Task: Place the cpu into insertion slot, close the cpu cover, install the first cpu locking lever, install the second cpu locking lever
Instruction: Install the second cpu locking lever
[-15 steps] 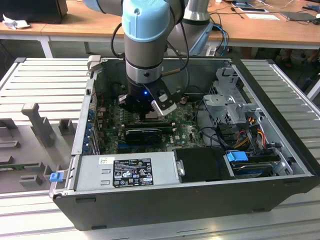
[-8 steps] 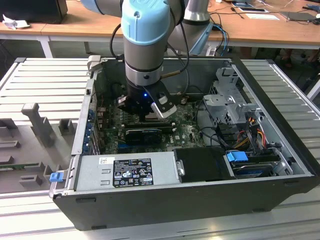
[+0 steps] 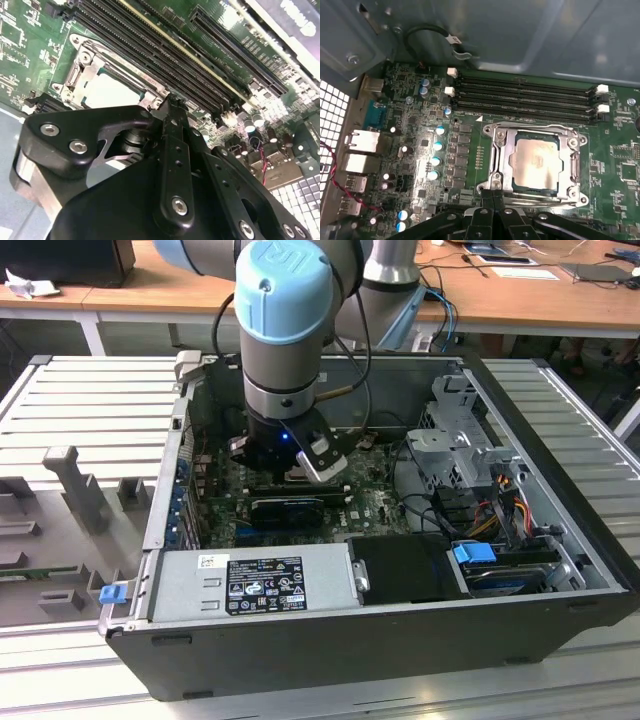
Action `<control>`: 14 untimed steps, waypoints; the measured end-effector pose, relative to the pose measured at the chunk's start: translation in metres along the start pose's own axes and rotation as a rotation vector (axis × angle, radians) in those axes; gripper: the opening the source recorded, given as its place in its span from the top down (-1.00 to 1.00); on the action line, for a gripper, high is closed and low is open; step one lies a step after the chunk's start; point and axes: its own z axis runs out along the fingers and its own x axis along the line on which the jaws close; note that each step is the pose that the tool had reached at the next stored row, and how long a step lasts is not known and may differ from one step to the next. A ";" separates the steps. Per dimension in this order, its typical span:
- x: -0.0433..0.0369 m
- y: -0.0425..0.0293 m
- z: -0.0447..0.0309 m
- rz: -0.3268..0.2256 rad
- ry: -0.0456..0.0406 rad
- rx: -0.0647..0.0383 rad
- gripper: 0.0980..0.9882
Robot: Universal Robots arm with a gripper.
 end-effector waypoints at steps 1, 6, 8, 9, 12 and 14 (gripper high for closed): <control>0.0000 -0.0003 0.0015 -0.001 -0.0001 -0.003 0.98; 0.0003 -0.0040 0.0097 -0.004 -0.0014 -0.022 0.98; 0.0009 -0.0086 0.0087 -0.004 -0.0055 -0.058 0.98; 0.0011 -0.0098 0.0084 -0.004 -0.0061 -0.064 0.98; 0.0017 -0.0160 0.0070 -0.004 -0.0073 -0.075 0.98; 0.0020 -0.0170 0.0067 -0.004 -0.0073 -0.075 0.98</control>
